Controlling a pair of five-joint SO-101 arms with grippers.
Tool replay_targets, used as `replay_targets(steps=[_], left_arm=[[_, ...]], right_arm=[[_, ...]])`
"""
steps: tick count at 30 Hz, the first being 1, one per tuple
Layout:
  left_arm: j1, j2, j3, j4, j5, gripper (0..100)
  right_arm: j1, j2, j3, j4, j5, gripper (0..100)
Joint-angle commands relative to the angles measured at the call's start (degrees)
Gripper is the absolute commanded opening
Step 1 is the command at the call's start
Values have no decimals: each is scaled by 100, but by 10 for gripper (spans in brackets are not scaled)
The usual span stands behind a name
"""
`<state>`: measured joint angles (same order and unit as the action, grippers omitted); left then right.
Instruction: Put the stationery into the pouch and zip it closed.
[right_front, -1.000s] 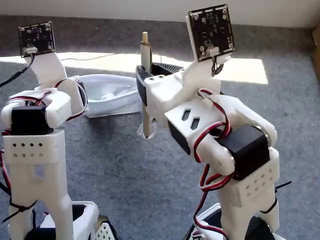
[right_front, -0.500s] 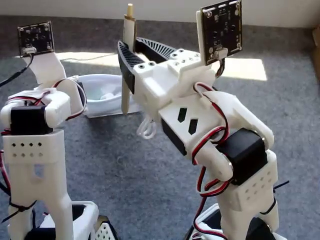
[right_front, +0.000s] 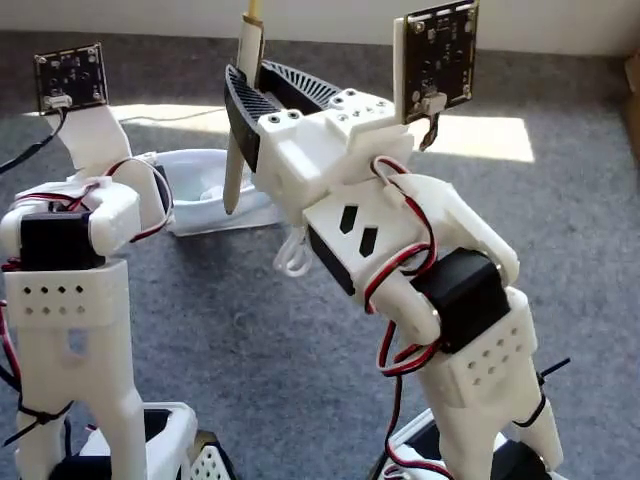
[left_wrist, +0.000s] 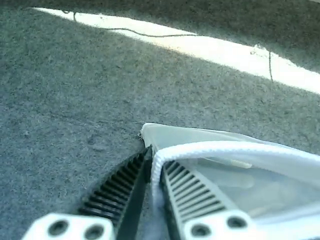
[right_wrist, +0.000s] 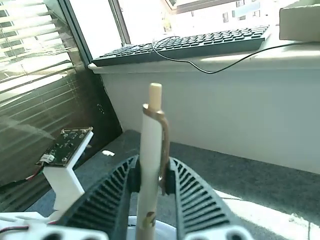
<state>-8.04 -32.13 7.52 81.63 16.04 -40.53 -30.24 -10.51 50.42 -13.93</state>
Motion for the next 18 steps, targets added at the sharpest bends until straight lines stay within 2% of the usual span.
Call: replay_targets(steps=[1,8,18], left_arm=[[-66,-31,-207,9,-44,9],[-66,-31,-207,18,-44,9],[-66,-31,-207,18,-44,9]], right_arm=[[-13,-681,1174,-1314,-9,6],[-13,-1613,3477,-4075,-9,6],[242,-1736,5297,-6519,-9,6]])
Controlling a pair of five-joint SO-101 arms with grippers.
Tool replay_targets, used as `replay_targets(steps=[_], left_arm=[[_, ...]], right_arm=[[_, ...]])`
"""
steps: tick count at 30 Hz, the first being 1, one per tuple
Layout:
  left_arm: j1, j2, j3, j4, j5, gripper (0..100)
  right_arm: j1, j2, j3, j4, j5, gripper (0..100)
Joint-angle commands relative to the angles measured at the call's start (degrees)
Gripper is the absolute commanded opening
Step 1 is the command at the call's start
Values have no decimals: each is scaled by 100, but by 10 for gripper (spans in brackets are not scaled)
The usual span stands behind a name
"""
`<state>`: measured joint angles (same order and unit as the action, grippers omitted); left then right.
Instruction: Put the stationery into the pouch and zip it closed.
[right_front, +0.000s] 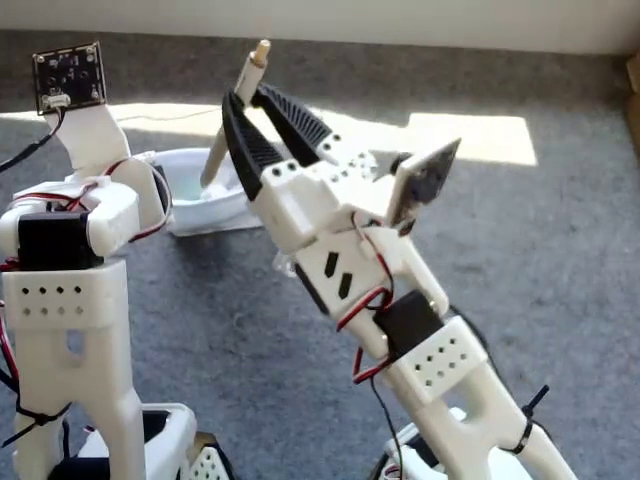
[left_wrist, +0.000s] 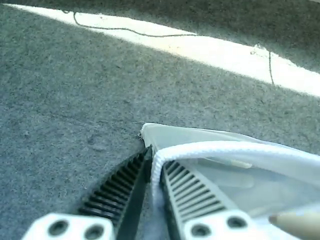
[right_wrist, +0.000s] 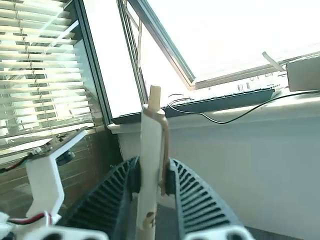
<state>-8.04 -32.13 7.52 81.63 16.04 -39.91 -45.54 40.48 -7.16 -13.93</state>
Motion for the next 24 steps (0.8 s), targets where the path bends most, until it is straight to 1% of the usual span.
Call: replay_targets(steps=[1,6,18,19,24], left_arm=[[-66,-31,-207,18,-44,9],[-66,-31,-207,18,-44,10],[-66,-31,-207,18,-44,10],[-66,-31,-207,18,-44,10],[-66,-31,-207,18,-44,10]], right_arm=[[251,-207,330,-980,-9,6],[303,-207,778,-1481,-9,6],[286,-198,1552,-1508,-70,6],[268,-198,1613,-1516,-114,6],[127,-207,1692,-1516,-826,6]])
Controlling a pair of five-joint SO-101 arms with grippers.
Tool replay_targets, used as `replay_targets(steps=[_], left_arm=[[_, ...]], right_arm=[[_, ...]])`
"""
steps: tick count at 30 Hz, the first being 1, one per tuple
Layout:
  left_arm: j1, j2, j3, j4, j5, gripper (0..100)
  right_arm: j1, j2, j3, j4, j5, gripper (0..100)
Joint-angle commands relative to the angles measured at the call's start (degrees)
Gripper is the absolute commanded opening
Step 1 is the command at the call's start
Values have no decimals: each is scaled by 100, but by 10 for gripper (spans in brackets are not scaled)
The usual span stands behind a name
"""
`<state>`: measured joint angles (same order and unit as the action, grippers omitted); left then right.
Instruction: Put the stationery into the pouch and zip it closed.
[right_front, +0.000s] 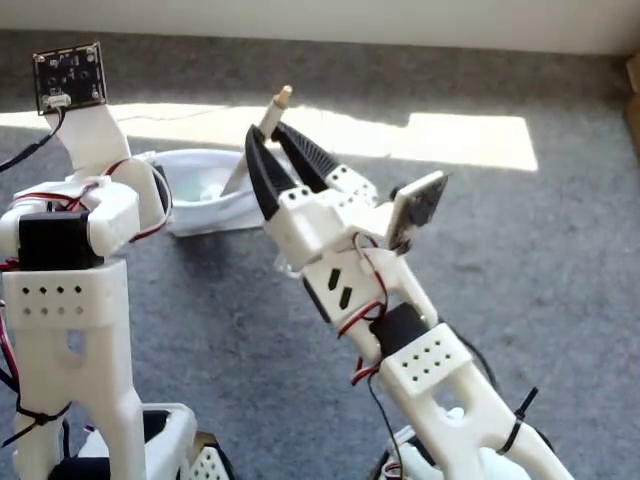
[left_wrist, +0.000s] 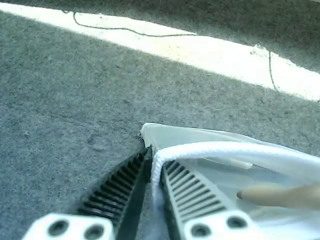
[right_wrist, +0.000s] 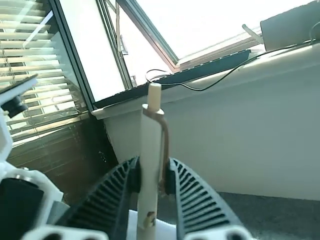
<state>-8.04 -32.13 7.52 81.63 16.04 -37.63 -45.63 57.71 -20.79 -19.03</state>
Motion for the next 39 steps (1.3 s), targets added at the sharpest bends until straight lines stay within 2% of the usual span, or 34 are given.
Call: replay_targets(steps=[1,6,12,21,28,32,39], left_arm=[[-66,-31,-207,18,-44,10],[-66,-22,-207,18,-44,10],[-66,-13,-207,18,-44,10],[-66,-4,-207,18,-44,10],[-66,4,-198,18,-53,10],[-66,-22,-101,-26,-53,10],[-75,-31,-57,-18,-53,11]], right_arm=[[-154,-198,-31,-154,-343,6],[-374,-198,-22,-110,-316,22],[-637,-189,145,-101,-316,160],[-690,-259,215,-101,220,162],[-356,-259,180,-66,651,162],[-145,-312,-198,954,659,162],[180,-769,-1736,3688,659,162]])
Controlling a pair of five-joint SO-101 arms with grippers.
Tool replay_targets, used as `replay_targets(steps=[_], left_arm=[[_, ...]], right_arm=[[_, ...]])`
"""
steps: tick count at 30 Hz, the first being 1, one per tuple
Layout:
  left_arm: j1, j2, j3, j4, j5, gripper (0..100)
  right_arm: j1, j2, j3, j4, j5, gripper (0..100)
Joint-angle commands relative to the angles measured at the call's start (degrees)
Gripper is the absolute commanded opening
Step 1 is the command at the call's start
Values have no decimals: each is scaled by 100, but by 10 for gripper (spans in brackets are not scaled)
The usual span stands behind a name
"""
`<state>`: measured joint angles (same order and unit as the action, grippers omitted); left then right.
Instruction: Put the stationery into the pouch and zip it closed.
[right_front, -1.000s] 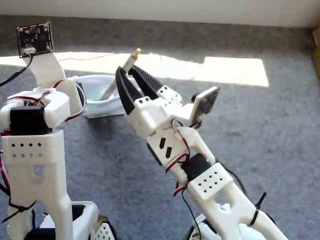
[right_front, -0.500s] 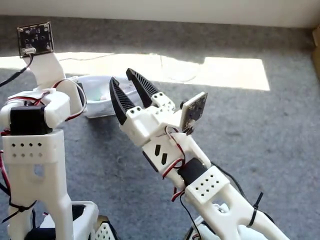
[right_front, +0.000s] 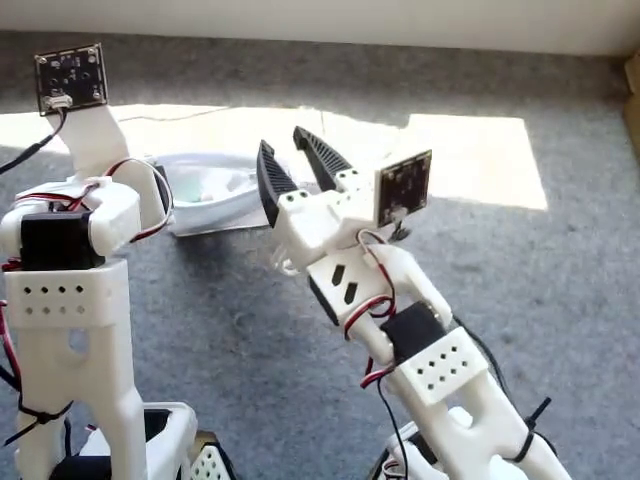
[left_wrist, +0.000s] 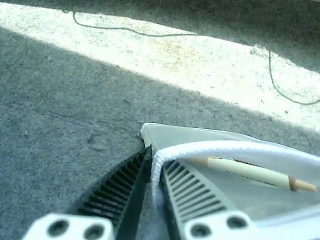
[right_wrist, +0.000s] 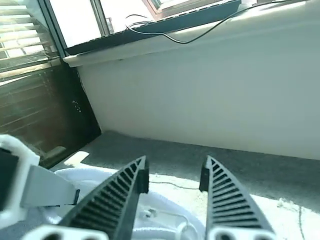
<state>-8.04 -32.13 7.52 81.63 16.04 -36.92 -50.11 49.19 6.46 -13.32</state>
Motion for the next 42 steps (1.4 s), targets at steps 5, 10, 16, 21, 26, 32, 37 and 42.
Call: replay_targets(steps=[5,10,16,21,26,32,37,42], left_arm=[[-75,-31,-57,-18,-53,11],[-75,-31,-57,-9,-62,11],[-75,-31,-57,0,-62,11],[-75,-22,-57,0,-62,11],[-75,-22,-57,9,-62,11],[-75,-13,-48,9,-62,11],[-75,-13,-48,9,-62,11],[-75,-4,-48,18,-62,11]], right_arm=[[110,-365,-1727,2273,677,162],[84,-418,-1974,3116,1055,125],[92,-418,-1974,4242,1591,128],[92,-356,-1736,4338,1618,128],[84,-365,-1033,3538,1626,128],[-127,-356,-505,3055,1626,128],[-110,57,-453,2633,1626,128],[-101,347,-453,2360,1626,124]])
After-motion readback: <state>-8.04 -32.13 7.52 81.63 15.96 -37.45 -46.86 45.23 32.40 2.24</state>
